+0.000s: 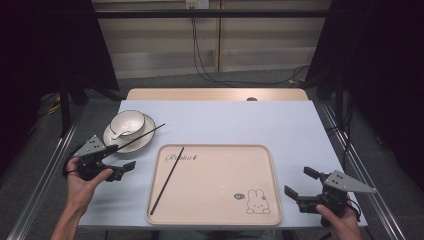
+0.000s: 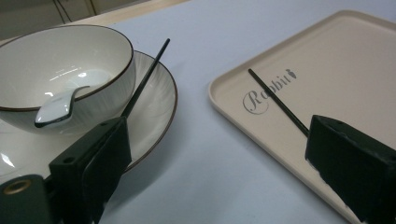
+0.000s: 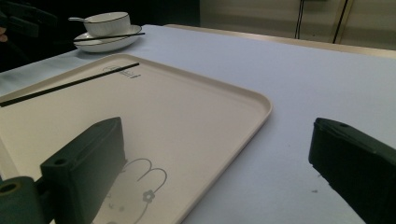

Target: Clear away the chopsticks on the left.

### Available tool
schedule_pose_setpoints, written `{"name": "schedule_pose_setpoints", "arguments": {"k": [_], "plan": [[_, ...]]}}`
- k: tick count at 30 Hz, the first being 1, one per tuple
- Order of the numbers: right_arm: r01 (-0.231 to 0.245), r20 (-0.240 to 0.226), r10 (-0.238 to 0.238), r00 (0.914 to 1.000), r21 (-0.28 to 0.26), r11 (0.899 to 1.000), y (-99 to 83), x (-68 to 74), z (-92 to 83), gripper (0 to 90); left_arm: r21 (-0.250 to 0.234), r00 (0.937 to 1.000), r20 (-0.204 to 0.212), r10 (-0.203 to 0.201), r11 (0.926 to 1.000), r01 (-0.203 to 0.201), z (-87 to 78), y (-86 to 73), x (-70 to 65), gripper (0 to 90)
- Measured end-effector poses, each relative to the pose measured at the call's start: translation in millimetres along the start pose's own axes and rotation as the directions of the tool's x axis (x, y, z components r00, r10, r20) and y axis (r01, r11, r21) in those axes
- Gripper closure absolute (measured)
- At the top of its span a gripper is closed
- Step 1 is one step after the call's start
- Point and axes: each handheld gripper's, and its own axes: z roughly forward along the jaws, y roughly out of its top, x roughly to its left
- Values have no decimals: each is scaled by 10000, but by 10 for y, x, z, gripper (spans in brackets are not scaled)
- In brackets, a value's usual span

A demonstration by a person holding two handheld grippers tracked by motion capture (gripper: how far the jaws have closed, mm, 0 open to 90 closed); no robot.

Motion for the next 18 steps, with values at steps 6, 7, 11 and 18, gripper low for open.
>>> {"name": "schedule_pose_setpoints", "arguments": {"k": [6, 7, 11, 18], "plan": [[-13, -8, 13, 10000, 14, 10000, -1, 0, 2, 37, -183, 9998, -207, -6, 9998, 2, -42, -103, 208, 70], [-11, -2, 11, 10000, 24, 10000, -1, -2, 3, 37, -62, 9999, -101, 3, 10000, -4, -42, -114, 246, 70], [-22, -7, 22, 10000, 25, 10000, 0, 1, 10, 37, 156, 9998, -184, 10, 9999, -7, -13, -140, 366, 76], [-25, 39, 25, 10000, 82, 10000, -2, -4, 6, 37, 790, 9995, -306, -50, 9968, 74, 77, -135, 587, 222]]}}
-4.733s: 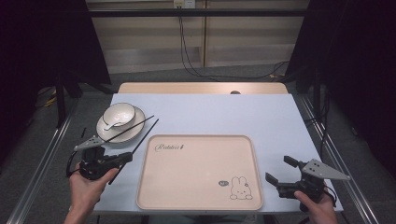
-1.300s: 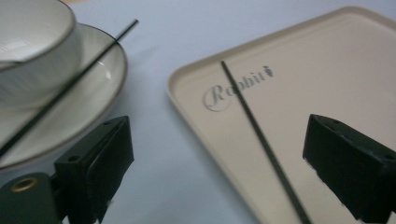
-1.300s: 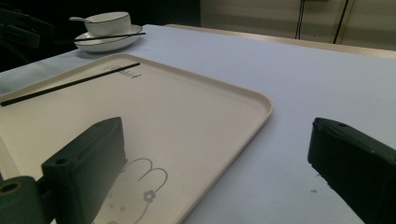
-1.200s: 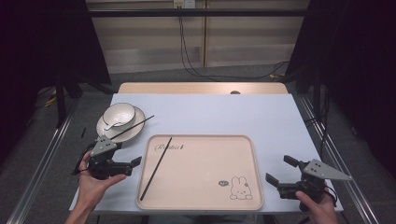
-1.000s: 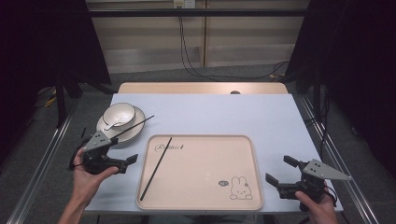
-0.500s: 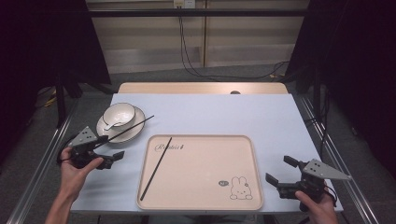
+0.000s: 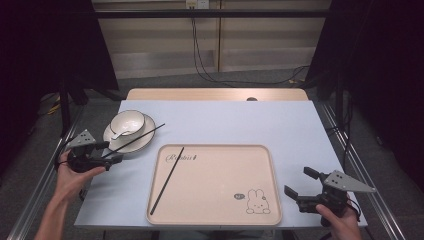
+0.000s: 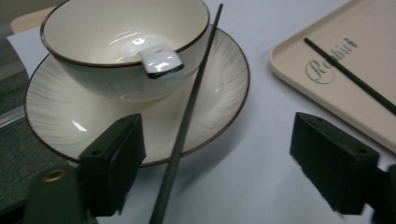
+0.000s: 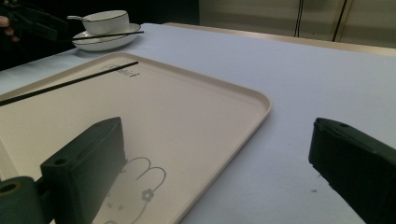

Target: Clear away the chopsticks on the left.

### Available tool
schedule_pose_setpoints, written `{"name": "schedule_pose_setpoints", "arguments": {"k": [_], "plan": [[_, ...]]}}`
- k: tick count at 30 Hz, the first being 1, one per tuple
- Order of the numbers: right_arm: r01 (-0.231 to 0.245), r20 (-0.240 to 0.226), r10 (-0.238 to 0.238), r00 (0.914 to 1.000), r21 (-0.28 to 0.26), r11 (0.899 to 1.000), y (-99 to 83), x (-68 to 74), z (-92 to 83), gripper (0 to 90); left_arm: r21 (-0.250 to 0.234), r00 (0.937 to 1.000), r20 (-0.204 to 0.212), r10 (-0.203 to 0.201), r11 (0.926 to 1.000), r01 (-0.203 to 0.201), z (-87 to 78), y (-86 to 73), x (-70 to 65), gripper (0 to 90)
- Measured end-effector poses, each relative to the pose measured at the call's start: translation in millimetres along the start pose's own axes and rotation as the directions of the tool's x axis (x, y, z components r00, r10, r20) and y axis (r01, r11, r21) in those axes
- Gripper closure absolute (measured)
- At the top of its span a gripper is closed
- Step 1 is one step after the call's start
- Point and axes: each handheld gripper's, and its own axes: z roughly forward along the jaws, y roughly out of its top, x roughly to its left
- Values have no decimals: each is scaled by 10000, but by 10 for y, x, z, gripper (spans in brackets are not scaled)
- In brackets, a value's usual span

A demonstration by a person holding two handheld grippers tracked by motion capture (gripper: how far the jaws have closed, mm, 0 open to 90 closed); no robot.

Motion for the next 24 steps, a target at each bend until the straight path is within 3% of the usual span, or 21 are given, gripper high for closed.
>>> {"name": "schedule_pose_setpoints", "arguments": {"k": [4, 6, 7, 12, 19, 24], "plan": [[16, 32, -16, 10000, -15, 10000, -1, -6, 1, 37, 194, 9996, -277, 22, 9998, -16, 67, 41, 43, 372], [8, 2, -8, 10000, -25, 10000, 0, -3, 1, 37, 94, 9998, -156, -141, 9999, 142, 107, 60, 72, 404], [-15, -23, 15, 10000, -6, 10000, 0, 0, -1, 37, 322, 9999, -160, 0, 9995, 5, 130, 72, 81, 447], [-48, -22, 48, 10000, -11, 10000, -2, -5, -1, 37, 397, 9999, -113, -90, 9992, 94, 245, 103, 106, 498], [-3, 17, 3, 10000, 25, 10000, -3, -6, -6, 37, 800, 9996, -7, 268, 9964, -267, 352, 146, 98, 655], [-80, 7, 80, 10000, -15, 10000, -2, -4, -2, 37, 1094, 9991, 217, 372, 9932, -394, 412, 150, 94, 702]]}}
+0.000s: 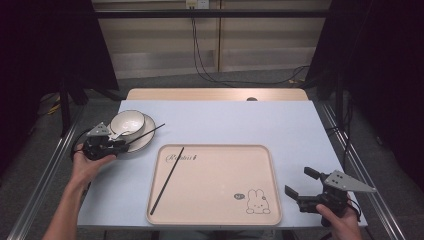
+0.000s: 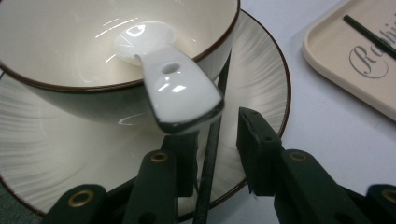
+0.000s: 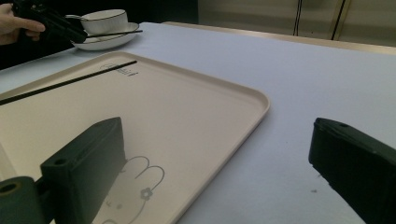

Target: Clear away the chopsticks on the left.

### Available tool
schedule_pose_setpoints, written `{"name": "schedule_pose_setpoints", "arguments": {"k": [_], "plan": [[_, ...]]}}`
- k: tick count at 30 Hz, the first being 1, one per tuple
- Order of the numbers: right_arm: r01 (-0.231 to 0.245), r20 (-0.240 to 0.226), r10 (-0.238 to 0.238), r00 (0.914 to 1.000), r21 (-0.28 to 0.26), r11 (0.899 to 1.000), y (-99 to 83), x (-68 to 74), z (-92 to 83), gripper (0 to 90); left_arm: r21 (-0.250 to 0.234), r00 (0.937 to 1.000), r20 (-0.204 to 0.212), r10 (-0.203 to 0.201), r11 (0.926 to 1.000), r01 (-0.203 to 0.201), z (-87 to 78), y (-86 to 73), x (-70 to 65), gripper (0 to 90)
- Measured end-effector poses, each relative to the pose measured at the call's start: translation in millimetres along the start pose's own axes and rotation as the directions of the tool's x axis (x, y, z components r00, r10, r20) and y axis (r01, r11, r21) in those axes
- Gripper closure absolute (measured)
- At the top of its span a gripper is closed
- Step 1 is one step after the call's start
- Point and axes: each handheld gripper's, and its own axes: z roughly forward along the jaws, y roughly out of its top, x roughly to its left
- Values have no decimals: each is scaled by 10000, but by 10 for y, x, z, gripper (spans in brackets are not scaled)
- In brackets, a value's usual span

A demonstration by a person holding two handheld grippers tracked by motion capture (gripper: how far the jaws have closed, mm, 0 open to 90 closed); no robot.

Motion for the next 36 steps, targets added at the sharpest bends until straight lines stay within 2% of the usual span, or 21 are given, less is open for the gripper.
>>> {"name": "schedule_pose_setpoints", "arguments": {"k": [7, 8, 10, 11, 13, 15, 17, 18, 19, 22, 23, 24, 26, 28, 34, 36], "plan": [[61, 18, -61, 10000, 29, 10000, -1, -4, -4, 37, 218, 9995, 285, 127, 9997, -133, 29, 34, 11, 832], [62, 20, -62, 10000, 28, 10000, -1, -4, -3, 37, 338, 9996, 250, 126, 9993, -135, 29, 36, 7, 837], [4, 13, -4, 10000, -5, 10000, 0, -2, -2, 37, 312, 9986, 503, 133, 9994, -149, 46, 36, 3, 846], [5, 13, -5, 10000, -2, 10000, 0, -2, -3, 37, 426, 9986, 467, 242, 9988, -261, 47, 39, 2, 846], [8, 8, -8, 10000, 13, 10000, 0, -1, -2, 37, 404, 9984, 553, 110, 9991, -132, 58, 41, -7, 849], [-7, 18, 7, 10000, 2, 10000, 0, 1, 0, 37, 555, 9985, 475, 278, 9980, -304, 53, 58, 1, 854], [44, 42, -44, 10000, 30, 10000, 0, -5, -2, 37, 577, 9980, 565, 294, 9978, -327, 49, 68, -2, 857], [53, 50, -53, 10000, 13, 10000, 1, -7, -3, 37, 472, 9982, 577, 130, 9988, -157, 53, 68, -10, 858], [41, 48, -41, 10000, 27, 10000, 0, -7, -2, 37, 530, 9980, 603, 199, 9983, -231, 42, 74, -3, 858], [50, 38, -50, 10000, 25, 10000, 1, -5, -3, 37, 445, 9977, 676, 19, 9990, -49, 20, 84, -19, 859], [52, 34, -52, 10000, 31, 10000, 1, -4, -3, 37, 477, 9982, 583, 123, 9987, -151, 3, 93, -18, 858], [33, 26, -33, 10000, 14, 10000, 2, -1, -1, 37, 449, 9969, 784, -19, 9990, -16, -13, 98, -23, 859], [41, -12, -41, 10000, 30, 10000, 3, -1, -2, 37, 417, 9974, 715, -74, 9991, 44, -53, 112, -44, 859], [89, 4, -89, 10000, 45, 10000, 3, 0, -3, 37, 483, 9971, 764, 34, 9988, -71, -99, 129, -43, 859], [75, 30, -75, 10000, 49, 10000, 4, -1, 1, 37, 166, 9962, 823, -283, 9995, 270, -203, 147, -116, 859], [47, -6, -47, 10000, 42, 10000, 5, 2, 5, 37, 148, 9962, 823, -283, 9995, 272, -238, 149, -146, 859]]}}
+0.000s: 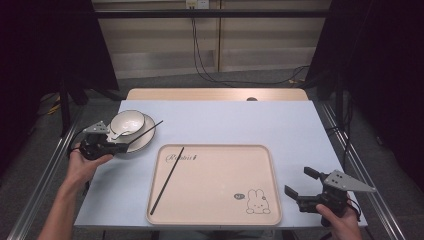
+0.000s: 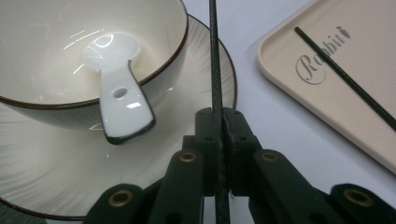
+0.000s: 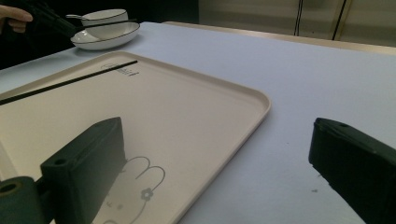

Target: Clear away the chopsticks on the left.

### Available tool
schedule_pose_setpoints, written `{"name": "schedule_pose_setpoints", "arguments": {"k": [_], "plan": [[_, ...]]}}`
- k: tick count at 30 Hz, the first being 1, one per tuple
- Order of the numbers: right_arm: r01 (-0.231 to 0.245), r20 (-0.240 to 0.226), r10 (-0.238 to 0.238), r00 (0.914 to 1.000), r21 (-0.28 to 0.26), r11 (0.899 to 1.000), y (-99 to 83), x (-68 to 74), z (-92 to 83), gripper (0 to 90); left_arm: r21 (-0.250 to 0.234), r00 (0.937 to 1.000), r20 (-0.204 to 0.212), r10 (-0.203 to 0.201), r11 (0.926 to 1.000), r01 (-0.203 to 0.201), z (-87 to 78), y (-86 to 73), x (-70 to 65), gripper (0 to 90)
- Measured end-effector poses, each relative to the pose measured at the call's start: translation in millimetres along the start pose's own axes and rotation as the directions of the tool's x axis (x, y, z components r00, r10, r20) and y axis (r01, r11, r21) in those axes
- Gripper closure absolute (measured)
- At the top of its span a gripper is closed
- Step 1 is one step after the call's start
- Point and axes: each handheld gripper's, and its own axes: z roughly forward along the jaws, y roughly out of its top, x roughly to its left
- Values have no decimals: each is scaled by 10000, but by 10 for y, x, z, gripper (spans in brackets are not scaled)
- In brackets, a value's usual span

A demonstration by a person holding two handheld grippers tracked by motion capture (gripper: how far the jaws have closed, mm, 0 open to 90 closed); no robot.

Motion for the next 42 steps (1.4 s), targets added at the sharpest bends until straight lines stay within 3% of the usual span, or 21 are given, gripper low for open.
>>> {"name": "schedule_pose_setpoints", "arguments": {"k": [4, 10, 21, 22, 24, 28, 32, 34, 36, 39, 42], "plan": [[29, -26, -29, 10000, -14, 10000, 0, 7, -6, 37, -120, 9998, 90, -163, 9998, 165, -94, -5, -61, 859], [5, -81, -5, 10000, -15, 10000, 2, 10, -4, 37, -315, 9991, -158, -406, 9987, 400, -262, -14, -150, 858], [36, -53, -36, 10000, -28, 10000, 2, 7, 0, 37, -1018, 9931, -327, -1127, 9888, 1089, -501, 15, -385, 858], [-18, -81, 18, 10000, -41, 10000, 4, 12, -1, 38, -1091, 9902, -506, -1305, 9862, 1244, -506, 18, -419, 858], [11, -105, -12, 9999, -21, 10000, 3, 15, -2, 37, -1300, 9869, -410, -1558, 9802, 1493, -492, 19, -488, 858], [-30, -111, 30, 9999, -47, 10000, 2, 15, -4, 38, -1405, 9859, -277, -1652, 9771, 1598, -443, 24, -649, 857], [7, -107, -8, 9999, -31, 10000, 3, 16, -6, 38, -1562, 9801, -121, -1984, 9685, 1941, -396, 38, -806, 857], [-14, -111, 14, 9999, -37, 10000, 4, 20, -5, 37, -1606, 9808, -155, -1943, 9687, 1893, -371, 46, -874, 856], [14, -82, -14, 10000, -20, 10000, 4, 19, -4, 38, -1755, 9769, -179, -2131, 9625, 2067, -350, 50, -925, 856], [43, -91, -43, 9999, -38, 10000, 4, 21, -6, 38, -1715, 9783, -123, -2068, 9643, 2017, -317, 60, -1019, 855], [18, -70, -18, 10000, -23, 10000, 4, 20, -5, 37, -1547, 9744, -74, -2246, 9630, 2208, -256, 68, -1163, 856]]}}
